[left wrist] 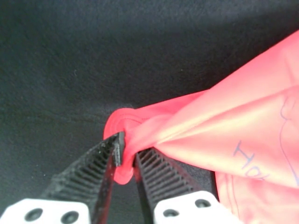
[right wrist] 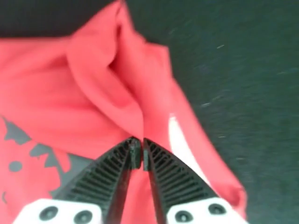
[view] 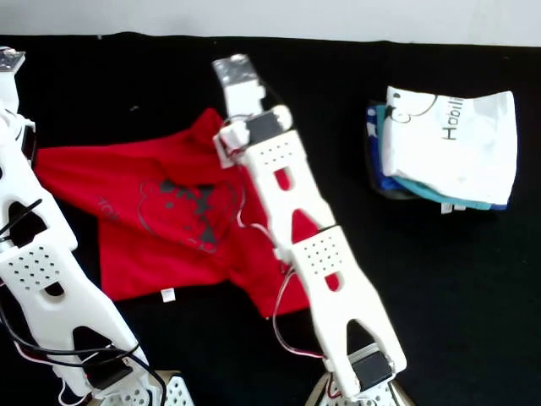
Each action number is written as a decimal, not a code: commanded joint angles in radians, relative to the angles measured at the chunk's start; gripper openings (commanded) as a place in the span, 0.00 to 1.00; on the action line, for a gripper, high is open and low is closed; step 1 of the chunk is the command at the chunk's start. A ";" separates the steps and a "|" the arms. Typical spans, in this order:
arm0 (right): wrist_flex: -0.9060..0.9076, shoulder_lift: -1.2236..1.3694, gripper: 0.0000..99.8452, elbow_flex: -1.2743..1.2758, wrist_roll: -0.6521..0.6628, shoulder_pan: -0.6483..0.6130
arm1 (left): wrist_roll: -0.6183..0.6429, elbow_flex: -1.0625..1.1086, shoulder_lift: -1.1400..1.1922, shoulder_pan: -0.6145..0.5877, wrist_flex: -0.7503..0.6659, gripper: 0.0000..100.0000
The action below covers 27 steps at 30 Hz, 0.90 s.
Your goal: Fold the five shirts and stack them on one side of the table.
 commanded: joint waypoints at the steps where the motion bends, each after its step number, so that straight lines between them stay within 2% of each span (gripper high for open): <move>1: 0.005 -0.104 0.01 -0.114 -0.006 0.036 | -0.008 -0.038 -0.010 0.019 0.011 0.01; 3: 0.007 -0.104 0.03 -0.113 0.029 0.044 | -0.008 -0.038 -0.010 0.024 0.011 0.01; 5: 0.008 -0.104 0.09 -0.113 0.084 0.045 | -0.006 -0.038 -0.010 0.025 0.011 0.01; 8: 0.042 -0.114 0.19 -0.117 0.097 0.028 | -0.006 -0.038 -0.010 0.027 0.011 0.01; 15: 0.111 -0.111 0.18 -0.116 0.107 -0.148 | -0.006 -0.038 -0.010 0.025 0.011 0.01; 19: 0.085 -0.096 0.18 -0.108 0.253 -0.257 | -0.006 -0.038 -0.010 0.025 0.011 0.01; 22: 0.005 -0.054 0.18 -0.056 0.284 -0.266 | -0.005 -0.038 -0.010 0.025 0.011 0.01; 27: -0.116 -0.012 0.18 0.045 0.284 -0.199 | -0.005 -0.038 -0.010 0.024 0.011 0.01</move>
